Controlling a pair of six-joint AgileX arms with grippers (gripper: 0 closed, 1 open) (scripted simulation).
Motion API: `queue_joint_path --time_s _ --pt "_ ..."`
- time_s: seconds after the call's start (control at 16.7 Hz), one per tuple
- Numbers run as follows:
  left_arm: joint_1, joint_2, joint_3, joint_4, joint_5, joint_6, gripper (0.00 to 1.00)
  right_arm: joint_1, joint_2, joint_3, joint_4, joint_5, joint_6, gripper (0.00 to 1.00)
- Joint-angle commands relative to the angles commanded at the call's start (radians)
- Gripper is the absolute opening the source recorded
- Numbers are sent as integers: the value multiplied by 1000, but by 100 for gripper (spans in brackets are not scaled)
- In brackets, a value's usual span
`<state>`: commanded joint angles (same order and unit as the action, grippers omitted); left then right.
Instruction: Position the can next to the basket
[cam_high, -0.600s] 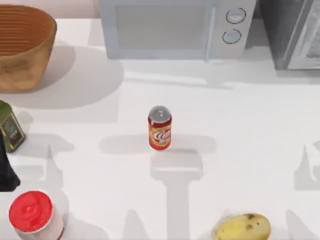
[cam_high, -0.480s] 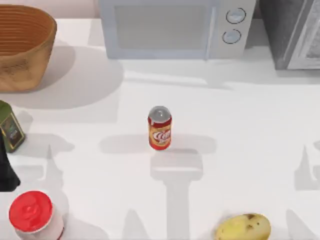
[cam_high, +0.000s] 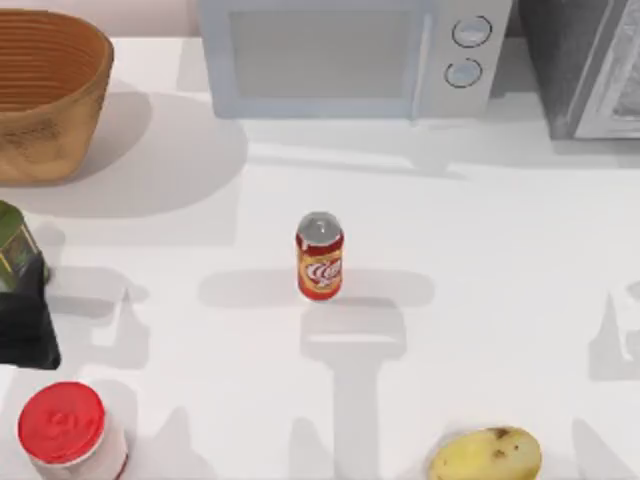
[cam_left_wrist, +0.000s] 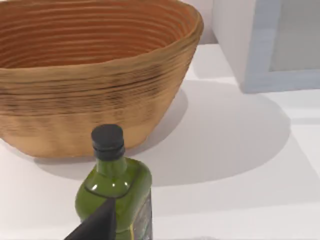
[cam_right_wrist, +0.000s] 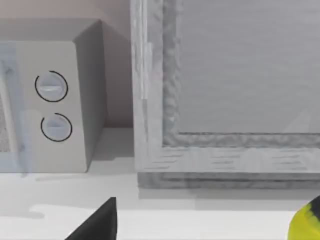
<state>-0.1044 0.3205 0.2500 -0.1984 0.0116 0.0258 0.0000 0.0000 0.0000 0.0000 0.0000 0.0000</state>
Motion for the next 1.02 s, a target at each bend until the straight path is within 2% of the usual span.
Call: queue_joint_path --time_s 0.42,0.78,1.02 --pt "-175 637 467 -423 -2 52 100 0 0 0 0 0 0 100" --pt "-335 1240 957 -819 -3 98 100 0 0 0 0 0 0 100" --pt "-426 1575 1303 -1028 -4 118 100 0 0 0 0 0 0 100"
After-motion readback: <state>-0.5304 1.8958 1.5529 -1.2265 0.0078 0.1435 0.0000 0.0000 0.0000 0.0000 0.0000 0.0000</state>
